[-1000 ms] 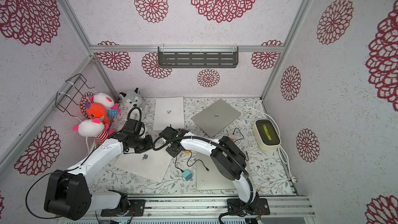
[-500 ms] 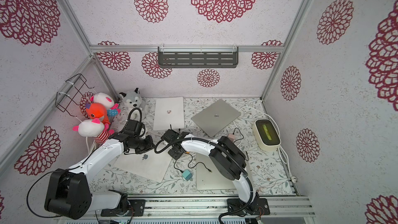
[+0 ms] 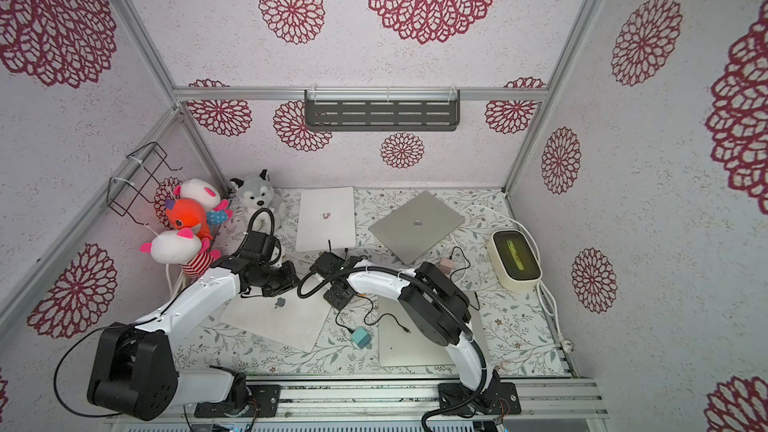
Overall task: Unplug the laptop charger
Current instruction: Remove the charging cable from the laptop.
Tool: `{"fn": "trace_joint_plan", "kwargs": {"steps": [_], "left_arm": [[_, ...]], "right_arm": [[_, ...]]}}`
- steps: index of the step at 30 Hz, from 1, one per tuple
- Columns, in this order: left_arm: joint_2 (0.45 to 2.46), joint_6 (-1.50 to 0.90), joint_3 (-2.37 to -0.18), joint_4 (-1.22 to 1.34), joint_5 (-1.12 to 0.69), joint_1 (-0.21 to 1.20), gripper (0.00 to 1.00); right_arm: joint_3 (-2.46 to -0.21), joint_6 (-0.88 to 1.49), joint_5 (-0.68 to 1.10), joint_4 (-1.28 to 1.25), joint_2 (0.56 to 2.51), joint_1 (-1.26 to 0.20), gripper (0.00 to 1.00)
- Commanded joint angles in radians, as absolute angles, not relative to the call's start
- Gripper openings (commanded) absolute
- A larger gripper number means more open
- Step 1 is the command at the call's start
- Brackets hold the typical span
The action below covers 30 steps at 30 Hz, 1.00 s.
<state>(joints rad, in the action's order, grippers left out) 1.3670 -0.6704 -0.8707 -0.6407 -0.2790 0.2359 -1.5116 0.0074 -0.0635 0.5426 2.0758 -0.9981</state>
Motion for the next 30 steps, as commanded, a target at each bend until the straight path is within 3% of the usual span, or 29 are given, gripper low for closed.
{"fn": "trace_joint_plan", "kwargs": {"steps": [1,24,30], "left_arm": [[1.381,-0.688,-0.856,-0.606,-0.284,0.241,0.12],[1.405,-0.708,-0.797,-0.548,-0.305,0.249,0.12],[1.412,-0.709,-0.788,-0.539,-0.31,0.249,0.12]], "right_arm": [[-1.525,-0.017,-0.058,0.548,2.073,-1.0,0.21],[-1.491,-0.041,-0.06,0.503,2.08,-1.001,0.15],[-1.488,-0.038,-0.061,0.504,2.086,-0.999,0.2]]}}
